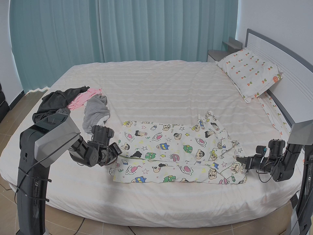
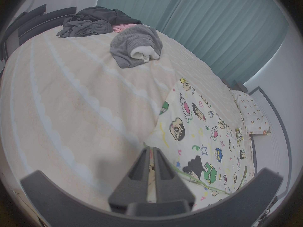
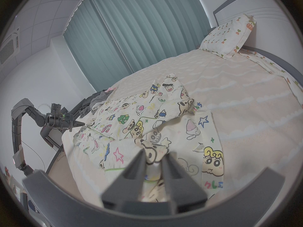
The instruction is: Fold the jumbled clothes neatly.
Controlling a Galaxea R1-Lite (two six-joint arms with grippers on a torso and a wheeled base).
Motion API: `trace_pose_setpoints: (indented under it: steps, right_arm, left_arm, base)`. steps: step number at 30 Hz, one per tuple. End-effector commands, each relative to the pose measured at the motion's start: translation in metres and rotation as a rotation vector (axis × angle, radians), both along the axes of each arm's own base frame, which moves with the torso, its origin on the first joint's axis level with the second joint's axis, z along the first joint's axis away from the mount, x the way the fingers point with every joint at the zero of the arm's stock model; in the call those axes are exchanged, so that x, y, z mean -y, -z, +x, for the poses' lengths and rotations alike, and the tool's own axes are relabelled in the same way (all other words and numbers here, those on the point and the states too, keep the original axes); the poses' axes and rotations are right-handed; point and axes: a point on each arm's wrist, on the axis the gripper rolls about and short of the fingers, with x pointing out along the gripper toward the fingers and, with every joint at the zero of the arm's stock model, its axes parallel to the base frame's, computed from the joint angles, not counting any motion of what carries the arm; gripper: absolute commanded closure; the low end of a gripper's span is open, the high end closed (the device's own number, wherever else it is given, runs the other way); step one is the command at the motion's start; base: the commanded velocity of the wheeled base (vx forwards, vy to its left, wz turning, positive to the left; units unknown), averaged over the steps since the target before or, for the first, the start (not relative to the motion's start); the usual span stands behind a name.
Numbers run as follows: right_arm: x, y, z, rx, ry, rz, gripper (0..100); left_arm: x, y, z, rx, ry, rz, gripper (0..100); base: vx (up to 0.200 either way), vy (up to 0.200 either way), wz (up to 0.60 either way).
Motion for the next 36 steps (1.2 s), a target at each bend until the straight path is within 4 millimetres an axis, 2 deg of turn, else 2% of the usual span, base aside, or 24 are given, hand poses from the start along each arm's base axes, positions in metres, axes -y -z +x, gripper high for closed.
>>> trace_pose_setpoints:
  steps: [1,3,7,8,9,14,19,22,25,28,29,30,36]
  right_arm:
    - [0.002,-0.001,-0.001,-0.002,0.011,0.008,0]
    - [0.003,-0.004,-0.001,0.001,0.018,0.013,0]
    - [0.009,-0.019,-0.008,0.019,0.083,0.054,0]
    - [0.009,-0.019,-0.008,0.019,0.083,0.054,0]
    - [0.007,-0.023,-0.016,0.017,0.111,0.095,0]
    - [0.003,-0.026,-0.032,0.057,0.151,0.163,0]
    - [-0.006,-0.022,-0.046,-0.013,0.155,0.183,0]
    - [-0.008,-0.023,-0.056,-0.046,0.172,0.188,0]
    - [-0.009,-0.035,-0.063,-0.037,0.202,0.196,0]
    - [-0.012,-0.045,-0.070,-0.045,0.216,0.231,0]
    - [-0.022,-0.056,-0.079,-0.064,0.216,0.290,0]
    - [-0.026,-0.059,-0.082,-0.076,0.215,0.309,0]
    - [-0.042,-0.060,-0.078,-0.068,0.232,0.296,0]
  left_arm:
    - [-0.007,-0.010,-0.001,0.010,-0.014,-0.009,0]
    - [-0.010,-0.013,-0.003,0.009,-0.016,-0.013,0]
    - [-0.010,-0.019,-0.029,-0.054,0.074,-0.075,0]
    - [-0.010,-0.019,-0.029,-0.054,0.074,-0.075,0]
    - [-0.007,-0.016,-0.033,-0.069,0.103,-0.076,0]
    - [-0.007,-0.016,-0.034,-0.074,0.119,-0.071,0]
    - [0.004,-0.017,-0.035,-0.069,0.148,-0.069,0]
    - [0.009,-0.025,-0.036,-0.050,0.158,-0.074,0]
    - [0.010,-0.042,-0.039,-0.017,0.160,-0.081,0]
    - [0.010,-0.045,-0.040,-0.007,0.155,-0.078,0]
    - [0.010,-0.048,-0.039,0.003,0.153,-0.075,0]
    - [0.010,-0.047,-0.038,0.004,0.153,-0.073,0]
    - [0.016,-0.043,-0.031,0.013,0.167,-0.073,0]
  base:
    - [0.000,0.000,0.00]
    - [0.000,0.000,0.00]
    - [0.000,0.000,0.00]
    - [0.000,0.000,0.00]
    - [0.000,0.000,0.00]
    - [0.000,0.000,0.00]
    - [0.000,0.000,0.00]
    - [0.000,0.000,0.00]
    - [0.000,0.000,0.00]
    - [0.000,0.000,0.00]
    - [0.000,0.000,0.00]
    - [0.000,0.000,0.00]
    - [0.000,0.000,0.00]
